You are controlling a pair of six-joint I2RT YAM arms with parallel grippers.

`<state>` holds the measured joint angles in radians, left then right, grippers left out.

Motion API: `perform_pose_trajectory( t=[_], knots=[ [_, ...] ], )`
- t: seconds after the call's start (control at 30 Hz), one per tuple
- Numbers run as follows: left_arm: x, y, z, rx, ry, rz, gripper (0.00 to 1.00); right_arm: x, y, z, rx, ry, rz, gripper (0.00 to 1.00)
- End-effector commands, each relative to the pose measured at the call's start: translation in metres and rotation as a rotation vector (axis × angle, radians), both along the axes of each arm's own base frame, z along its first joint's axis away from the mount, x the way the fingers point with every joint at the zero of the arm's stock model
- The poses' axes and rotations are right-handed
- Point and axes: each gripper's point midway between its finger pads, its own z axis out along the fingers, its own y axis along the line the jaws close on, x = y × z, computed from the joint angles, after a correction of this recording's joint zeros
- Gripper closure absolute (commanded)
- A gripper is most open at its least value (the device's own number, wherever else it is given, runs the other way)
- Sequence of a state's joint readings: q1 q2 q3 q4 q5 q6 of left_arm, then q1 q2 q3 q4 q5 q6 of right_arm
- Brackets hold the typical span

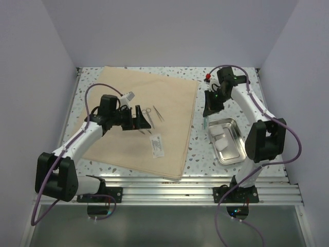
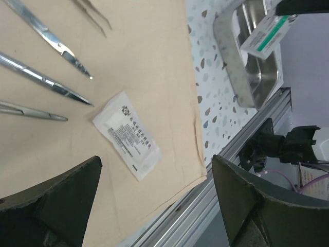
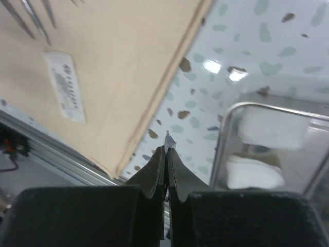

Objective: Prepare the surgical pack

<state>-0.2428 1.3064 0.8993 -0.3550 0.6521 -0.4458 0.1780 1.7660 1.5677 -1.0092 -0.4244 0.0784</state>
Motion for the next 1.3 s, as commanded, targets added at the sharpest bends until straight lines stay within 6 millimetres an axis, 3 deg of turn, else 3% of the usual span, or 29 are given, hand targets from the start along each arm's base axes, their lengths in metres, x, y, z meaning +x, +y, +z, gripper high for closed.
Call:
perform_pose_trajectory(
  t=[0.0,0.07,0.1,0.2,0.27,0.33,0.5,0.7,0.9,1.07,1.1,1.13,1.2,1.23,1.27],
  knots=[
    [0.006,0.004,-0.021,0.028,-0.051,-0.005,0.08,-0.018,-0.048,0.013,-0.285,0.002,0.091,1.00],
    [0.005,0.004,-0.030,0.027,-0.042,0.000,0.09,-0.024,-0.064,0.008,-0.357,0.042,0.140,1.00],
    [0.008,0.001,-0.029,0.006,-0.063,-0.007,0.09,-0.023,-0.085,0.009,-0.437,0.061,0.118,1.00],
    [0.007,-0.003,-0.034,-0.019,-0.070,-0.014,0.08,-0.033,-0.121,0.006,-0.488,0.144,0.079,1.00],
    [0.006,-0.004,-0.034,-0.029,-0.078,-0.026,0.08,-0.041,-0.132,0.005,-0.483,0.172,0.109,1.00],
    [0.009,-0.005,-0.033,-0.019,-0.093,-0.040,0.09,-0.059,-0.139,-0.009,-0.453,0.257,0.130,1.00],
    [0.005,-0.005,-0.036,0.035,-0.088,-0.060,0.08,-0.087,-0.145,-0.039,-0.376,0.374,0.178,1.00],
    [-0.004,-0.004,-0.046,0.039,-0.058,-0.071,0.10,-0.088,-0.130,-0.059,-0.238,0.419,0.196,1.00],
    [0.001,-0.005,-0.046,0.045,-0.049,-0.081,0.11,-0.101,-0.129,-0.069,-0.203,0.490,0.207,1.00],
    [0.005,-0.007,-0.047,0.042,-0.036,-0.091,0.11,-0.112,-0.133,-0.073,-0.223,0.526,0.213,0.91],
    [0.005,-0.008,-0.048,0.041,-0.029,-0.095,0.10,-0.113,-0.143,-0.074,-0.282,0.529,0.217,0.86],
    [0.005,-0.008,-0.050,0.042,-0.023,-0.095,0.09,-0.115,-0.148,-0.074,-0.314,0.534,0.208,0.74],
    [0.008,-0.008,-0.053,0.053,-0.016,-0.100,0.06,-0.111,-0.159,-0.070,-0.384,0.515,0.191,0.67],
    [0.009,-0.005,-0.057,0.077,-0.004,-0.087,0.03,-0.106,-0.165,-0.068,-0.429,0.508,0.164,0.11],
    [0.011,-0.005,-0.059,0.084,0.004,-0.082,0.02,-0.101,-0.168,-0.065,-0.458,0.491,0.147,0.01]
  ],
)
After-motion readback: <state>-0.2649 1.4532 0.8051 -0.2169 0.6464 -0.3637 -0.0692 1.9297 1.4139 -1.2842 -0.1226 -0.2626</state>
